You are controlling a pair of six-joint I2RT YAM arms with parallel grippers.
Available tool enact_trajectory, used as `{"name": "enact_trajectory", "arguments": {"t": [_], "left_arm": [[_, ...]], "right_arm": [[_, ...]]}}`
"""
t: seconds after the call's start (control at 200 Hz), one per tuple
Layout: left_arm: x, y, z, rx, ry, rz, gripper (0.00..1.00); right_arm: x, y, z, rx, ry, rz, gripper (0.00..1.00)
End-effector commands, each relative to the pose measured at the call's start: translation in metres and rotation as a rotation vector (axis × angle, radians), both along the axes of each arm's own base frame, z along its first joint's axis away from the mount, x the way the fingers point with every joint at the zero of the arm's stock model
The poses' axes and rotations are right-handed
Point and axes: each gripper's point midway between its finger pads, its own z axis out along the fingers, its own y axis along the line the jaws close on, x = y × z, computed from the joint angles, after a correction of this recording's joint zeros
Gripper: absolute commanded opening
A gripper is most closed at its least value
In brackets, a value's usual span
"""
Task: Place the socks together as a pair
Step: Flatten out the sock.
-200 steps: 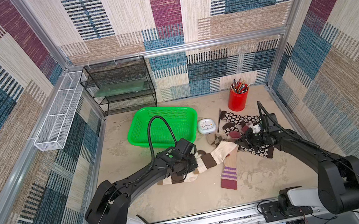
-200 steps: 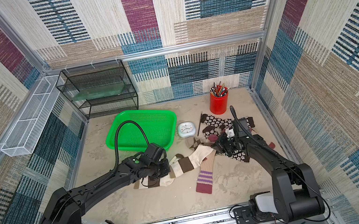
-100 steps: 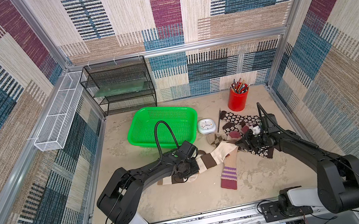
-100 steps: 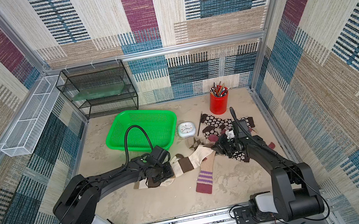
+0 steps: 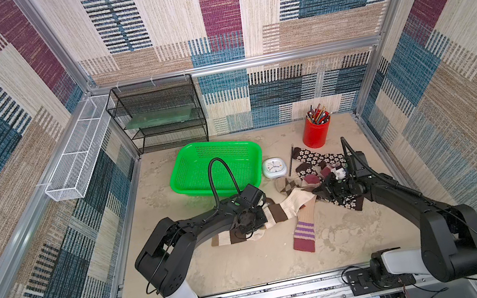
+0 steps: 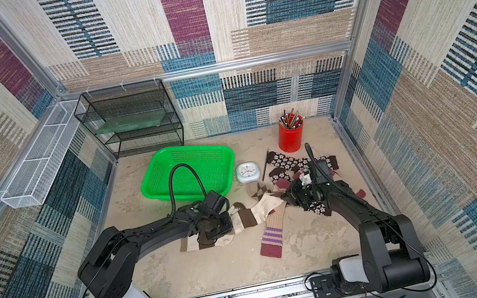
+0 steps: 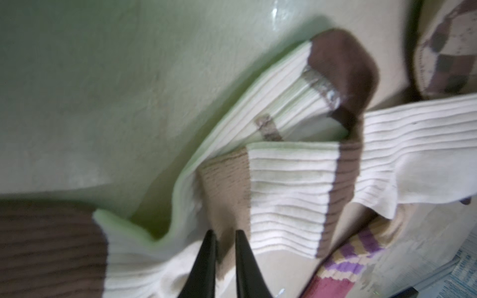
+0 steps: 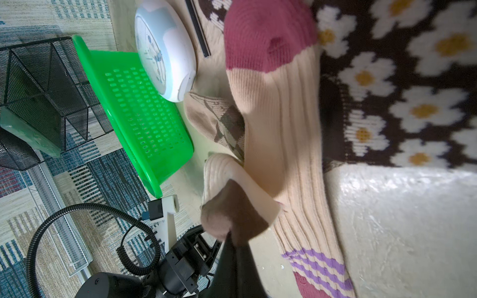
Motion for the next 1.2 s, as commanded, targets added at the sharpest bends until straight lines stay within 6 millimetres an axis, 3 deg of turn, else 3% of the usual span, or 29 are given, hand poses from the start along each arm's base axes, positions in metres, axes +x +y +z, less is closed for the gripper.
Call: {"name": "enact_trajectory", "arguments": {"t": [0.0, 0.27, 0.401, 0.506, 0.591, 0.766, 0.971, 1.077, 1.192], "left_arm": [[-0.001, 0.001, 0.005, -0.004, -0.007, -0.004, 0.12], [-0.004, -0.007, 0.009, -0.053, 0.0, -0.032, 0.0], [-0.007, -0.004, 0.03, -0.071, -0.031, -0.056, 0.0], [-0.016, 0.018, 0.063, -0.078, -0.09, -0.04, 0.0], [-0.028, 0.051, 0.085, -0.071, -0.118, 0.009, 0.0], [-0.051, 0.103, 0.11, -0.07, -0.143, 0.077, 0.0], [-0.076, 0.146, 0.091, 0.0, -0.128, 0.132, 0.0], [-0.081, 0.162, 0.082, 0.024, -0.132, 0.177, 0.0], [-0.076, 0.167, 0.076, 0.042, -0.143, 0.19, 0.0]], "right_arm": [[0.004, 0.002, 0.005, 0.007, -0.031, 0.016, 0.0], [0.004, 0.002, 0.005, 0.01, -0.03, 0.014, 0.0], [0.003, 0.005, 0.022, 0.029, -0.051, 0.022, 0.0], [-0.001, 0.013, 0.046, 0.055, -0.072, 0.057, 0.0], [-0.006, 0.025, 0.064, 0.063, -0.082, 0.092, 0.0], [-0.019, 0.083, 0.077, 0.119, -0.08, 0.211, 0.0], [-0.013, 0.131, 0.071, 0.097, -0.071, 0.307, 0.0], [-0.009, 0.141, 0.056, 0.079, -0.038, 0.342, 0.0], [-0.006, 0.144, 0.041, 0.055, -0.012, 0.357, 0.0]]}}
